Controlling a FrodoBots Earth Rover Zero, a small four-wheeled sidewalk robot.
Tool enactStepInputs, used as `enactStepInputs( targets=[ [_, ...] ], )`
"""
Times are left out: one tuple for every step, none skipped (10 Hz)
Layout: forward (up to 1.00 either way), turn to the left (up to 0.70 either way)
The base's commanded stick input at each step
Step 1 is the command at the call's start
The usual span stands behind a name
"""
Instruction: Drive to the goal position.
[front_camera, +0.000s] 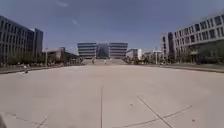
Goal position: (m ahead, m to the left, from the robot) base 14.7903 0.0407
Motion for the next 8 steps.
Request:
enactStepInputs(
  targets=[
    [0.7, 0.02],
    [0.7, 0.02],
    [0.7, 0.02],
    [0.7, 0.02],
    [0.7, 0.02],
    [0.7, 0.02],
    [0.7, 0.02],
    [0.7, 0.02]
  ],
)
